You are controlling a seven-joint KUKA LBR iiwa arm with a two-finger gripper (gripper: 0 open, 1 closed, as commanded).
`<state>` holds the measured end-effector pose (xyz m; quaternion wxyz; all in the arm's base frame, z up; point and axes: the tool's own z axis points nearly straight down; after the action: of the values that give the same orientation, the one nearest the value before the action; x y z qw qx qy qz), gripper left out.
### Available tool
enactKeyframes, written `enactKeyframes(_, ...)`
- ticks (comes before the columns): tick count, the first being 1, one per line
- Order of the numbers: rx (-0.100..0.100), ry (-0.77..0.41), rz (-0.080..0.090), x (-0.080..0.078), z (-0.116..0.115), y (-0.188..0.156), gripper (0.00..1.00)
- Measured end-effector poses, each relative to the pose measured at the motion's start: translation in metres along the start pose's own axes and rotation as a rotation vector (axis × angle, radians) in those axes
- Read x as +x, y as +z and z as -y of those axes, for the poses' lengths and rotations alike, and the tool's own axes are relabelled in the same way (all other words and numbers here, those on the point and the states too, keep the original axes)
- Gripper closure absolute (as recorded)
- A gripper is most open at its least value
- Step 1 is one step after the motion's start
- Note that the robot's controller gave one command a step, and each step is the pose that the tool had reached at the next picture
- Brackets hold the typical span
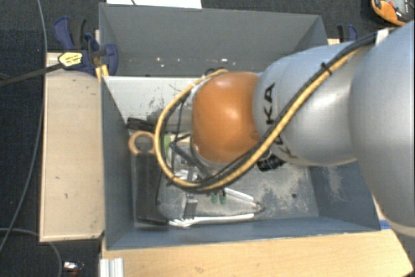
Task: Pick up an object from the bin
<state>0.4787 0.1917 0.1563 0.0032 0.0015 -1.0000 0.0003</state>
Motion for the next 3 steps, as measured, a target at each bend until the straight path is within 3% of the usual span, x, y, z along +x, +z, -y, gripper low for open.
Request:
enactKeyframes(1,-0.002,0.006,0.008,-0.002,0.001,-0.004,0.00)
enactKeyframes(2,-0.002,-0.015,0.008,-0.067,0.076,0.085,0.00)
enactKeyframes(3,-0.014,0.492,0.015,-0.062,0.039,0.085,0.00)
